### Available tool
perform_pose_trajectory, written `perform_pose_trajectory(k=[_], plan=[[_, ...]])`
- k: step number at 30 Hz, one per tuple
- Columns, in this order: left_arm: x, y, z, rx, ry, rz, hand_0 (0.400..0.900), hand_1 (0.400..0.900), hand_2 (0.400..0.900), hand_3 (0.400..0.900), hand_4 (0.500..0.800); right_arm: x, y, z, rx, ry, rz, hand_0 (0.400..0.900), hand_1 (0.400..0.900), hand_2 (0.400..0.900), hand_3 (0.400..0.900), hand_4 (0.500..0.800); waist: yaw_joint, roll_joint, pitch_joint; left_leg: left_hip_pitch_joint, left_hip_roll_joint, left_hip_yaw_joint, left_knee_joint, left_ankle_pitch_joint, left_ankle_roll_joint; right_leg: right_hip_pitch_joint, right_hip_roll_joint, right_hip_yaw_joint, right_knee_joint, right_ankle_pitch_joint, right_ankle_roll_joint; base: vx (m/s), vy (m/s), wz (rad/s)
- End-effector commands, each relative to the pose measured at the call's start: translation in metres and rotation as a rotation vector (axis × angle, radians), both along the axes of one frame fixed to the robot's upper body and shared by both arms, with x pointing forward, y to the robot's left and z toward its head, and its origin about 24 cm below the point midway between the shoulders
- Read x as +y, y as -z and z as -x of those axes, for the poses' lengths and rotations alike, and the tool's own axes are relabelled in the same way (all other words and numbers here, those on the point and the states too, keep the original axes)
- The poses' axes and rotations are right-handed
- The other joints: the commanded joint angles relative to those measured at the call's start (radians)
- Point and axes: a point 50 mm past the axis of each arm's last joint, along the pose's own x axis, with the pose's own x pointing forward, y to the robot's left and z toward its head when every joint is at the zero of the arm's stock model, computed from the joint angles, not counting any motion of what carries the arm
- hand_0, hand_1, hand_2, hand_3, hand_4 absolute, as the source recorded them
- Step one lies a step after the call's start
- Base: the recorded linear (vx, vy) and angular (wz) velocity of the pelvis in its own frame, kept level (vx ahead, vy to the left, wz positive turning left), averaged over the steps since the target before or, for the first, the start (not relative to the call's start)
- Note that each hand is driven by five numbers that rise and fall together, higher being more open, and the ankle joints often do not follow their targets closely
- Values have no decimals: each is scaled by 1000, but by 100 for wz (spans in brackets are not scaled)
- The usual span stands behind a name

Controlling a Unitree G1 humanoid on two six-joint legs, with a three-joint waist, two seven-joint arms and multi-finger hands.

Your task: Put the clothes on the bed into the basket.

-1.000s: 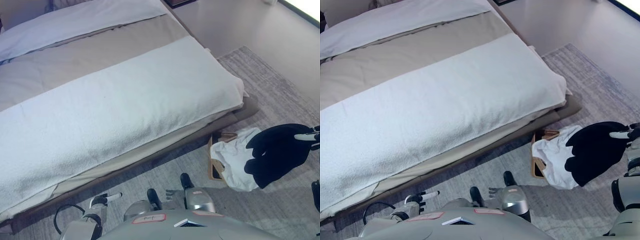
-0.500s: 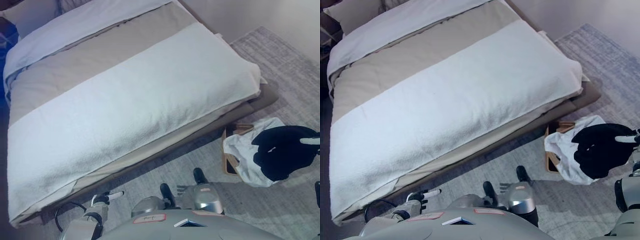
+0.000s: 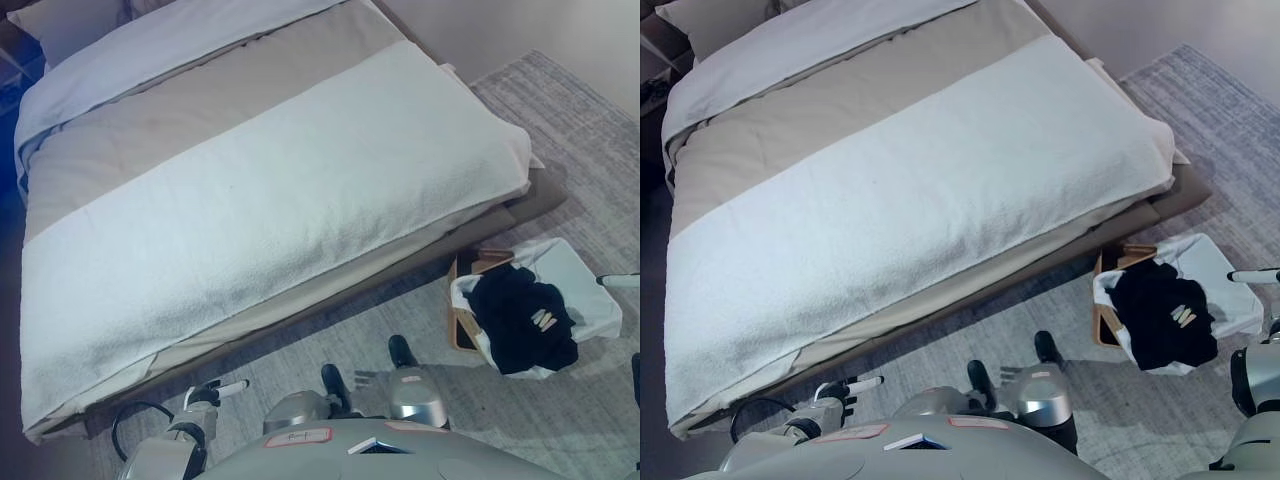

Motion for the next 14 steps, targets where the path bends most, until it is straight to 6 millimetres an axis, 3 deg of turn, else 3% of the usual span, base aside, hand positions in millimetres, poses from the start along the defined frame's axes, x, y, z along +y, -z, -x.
perform_pose_trajectory(k=[1, 5, 7, 10, 14], plan=[[26, -7, 2, 42, 15, -104, 900, 900, 900, 900, 800, 1, -19, -16, -6, -68, 95, 900, 900, 900, 900, 800, 35, -95, -45, 5, 30, -98, 5, -9, -32, 28, -73, -27, 45, -35, 57, -4, -34, 6], [29, -8, 3, 36, 13, -93, 900, 900, 900, 900, 800, 37, 27, -29, 26, -219, -86, 900, 900, 900, 900, 800, 53, -116, -53, 6, 35, -106, 5, -9, -31, 35, -68, -33, 44, -40, 53, -2, -39, 7], [30, -8, 3, 36, 17, -87, 900, 900, 900, 900, 800, 49, 47, -25, 63, -246, -136, 900, 900, 900, 900, 800, 60, -126, -59, 6, 37, -113, 5, -10, -30, 39, -67, -40, 45, -43, 51, 7, -26, 12], [25, -7, 2, 34, 37, -67, 900, 900, 900, 900, 800, 84, 89, -18, 159, -329, -205, 900, 900, 900, 900, 800, 75, -137, -64, 3, 41, -125, 5, -9, -28, 46, -67, -54, 41, -45, 48, 9, -14, 16], [18, -6, -8, 25, 112, -59, 900, 900, 900, 900, 800, 127, 130, -10, 285, -438, -266, 900, 900, 900, 900, 800, 99, -149, -70, -4, 43, -144, 5, -6, -26, 51, -66, -74, 40, -47, 44, 4, -9, 16]])
